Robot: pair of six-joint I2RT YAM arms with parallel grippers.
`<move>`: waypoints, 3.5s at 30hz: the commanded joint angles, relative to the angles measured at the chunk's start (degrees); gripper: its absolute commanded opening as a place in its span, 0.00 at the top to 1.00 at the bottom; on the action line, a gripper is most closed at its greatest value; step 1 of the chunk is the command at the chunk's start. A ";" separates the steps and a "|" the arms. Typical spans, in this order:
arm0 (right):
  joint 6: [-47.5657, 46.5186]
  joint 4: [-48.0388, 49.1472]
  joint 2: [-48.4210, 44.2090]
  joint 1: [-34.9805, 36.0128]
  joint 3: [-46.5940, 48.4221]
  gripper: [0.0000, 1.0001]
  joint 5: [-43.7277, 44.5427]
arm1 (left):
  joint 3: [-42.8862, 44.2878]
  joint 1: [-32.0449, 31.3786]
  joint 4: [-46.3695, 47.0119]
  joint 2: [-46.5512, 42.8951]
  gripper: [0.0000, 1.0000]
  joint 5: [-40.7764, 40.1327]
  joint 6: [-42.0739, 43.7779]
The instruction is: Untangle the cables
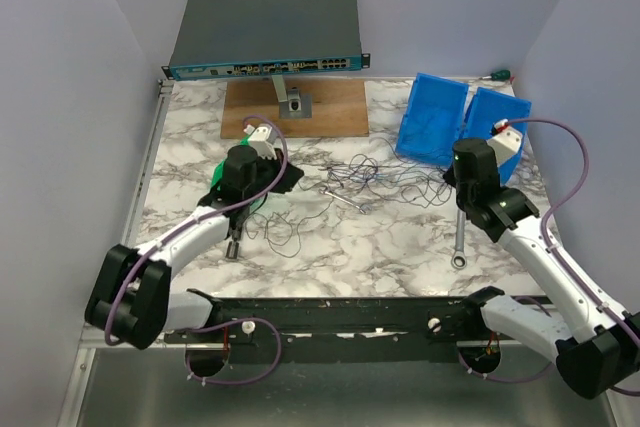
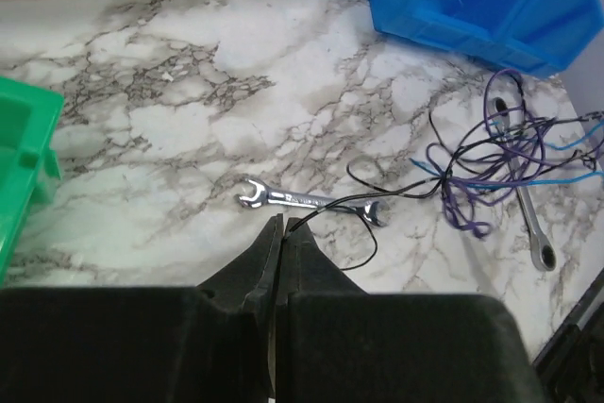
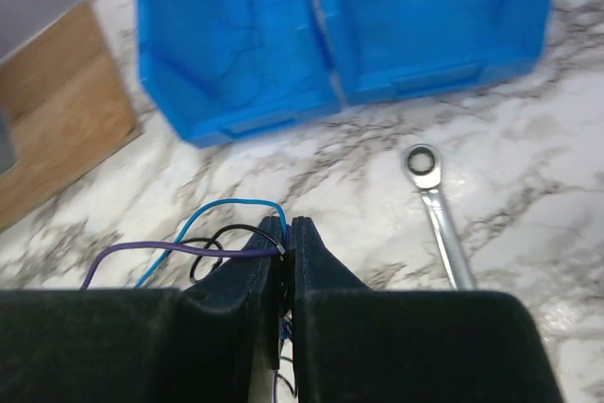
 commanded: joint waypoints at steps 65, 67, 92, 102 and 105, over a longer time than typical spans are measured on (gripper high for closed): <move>-4.51 48.04 13.27 9.16 -23.41 0.00 -38.24 | -8.57 -6.31 -68.73 -43.32 0.02 -35.12 -41.45; -4.30 48.59 13.29 9.53 -23.66 0.00 -38.54 | -9.43 -6.24 -68.81 -45.51 0.01 -35.03 -43.62; -9.31 42.92 28.00 15.27 -11.61 0.04 -47.02 | -11.58 -6.86 -43.15 -30.02 0.01 -27.83 -27.08; -7.81 45.02 39.38 19.23 -2.17 0.11 -45.67 | -11.98 -6.86 -44.58 -29.63 0.06 -26.34 -25.15; -7.47 44.66 42.43 20.53 1.09 0.12 -44.52 | -11.14 -6.82 -47.07 -29.38 0.08 -27.71 -25.76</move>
